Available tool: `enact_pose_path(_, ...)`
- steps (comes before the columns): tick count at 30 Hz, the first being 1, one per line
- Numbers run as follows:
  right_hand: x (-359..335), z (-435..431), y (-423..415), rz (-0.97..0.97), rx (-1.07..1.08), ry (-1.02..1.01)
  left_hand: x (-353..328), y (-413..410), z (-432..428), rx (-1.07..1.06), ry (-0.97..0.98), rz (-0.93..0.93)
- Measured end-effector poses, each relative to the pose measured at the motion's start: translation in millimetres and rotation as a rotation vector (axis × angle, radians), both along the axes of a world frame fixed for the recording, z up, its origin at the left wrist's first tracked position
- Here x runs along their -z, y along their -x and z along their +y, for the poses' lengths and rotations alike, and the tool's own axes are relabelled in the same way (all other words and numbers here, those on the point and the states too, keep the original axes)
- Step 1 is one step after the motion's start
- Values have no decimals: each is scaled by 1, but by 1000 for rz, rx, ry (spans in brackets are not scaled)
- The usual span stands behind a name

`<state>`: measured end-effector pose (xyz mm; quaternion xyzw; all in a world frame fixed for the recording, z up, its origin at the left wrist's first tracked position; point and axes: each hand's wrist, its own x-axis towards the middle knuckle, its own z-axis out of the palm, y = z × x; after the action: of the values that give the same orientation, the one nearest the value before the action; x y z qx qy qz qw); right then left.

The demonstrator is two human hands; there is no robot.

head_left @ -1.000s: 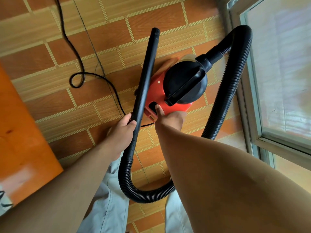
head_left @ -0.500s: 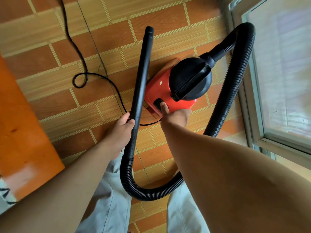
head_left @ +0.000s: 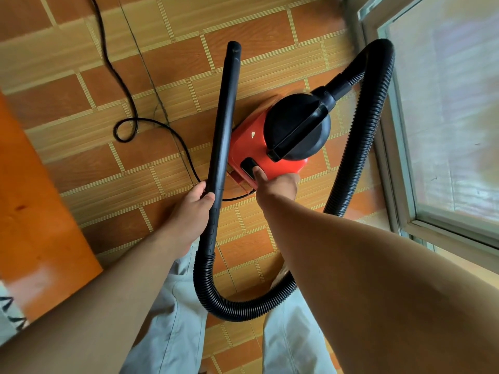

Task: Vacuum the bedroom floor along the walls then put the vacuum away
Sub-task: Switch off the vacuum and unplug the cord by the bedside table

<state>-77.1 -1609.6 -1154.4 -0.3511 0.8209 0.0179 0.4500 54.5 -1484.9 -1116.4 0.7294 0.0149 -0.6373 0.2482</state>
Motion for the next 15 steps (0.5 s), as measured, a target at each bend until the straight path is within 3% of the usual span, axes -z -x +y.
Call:
enact_pose_path(9, -16, 2, 5, -44, -24, -75, -10, 10, 2, 25, 14, -54)
enact_pose_path(15, -51, 18, 15, -123, -171, -108, -38, 31, 3, -6, 35, -63)
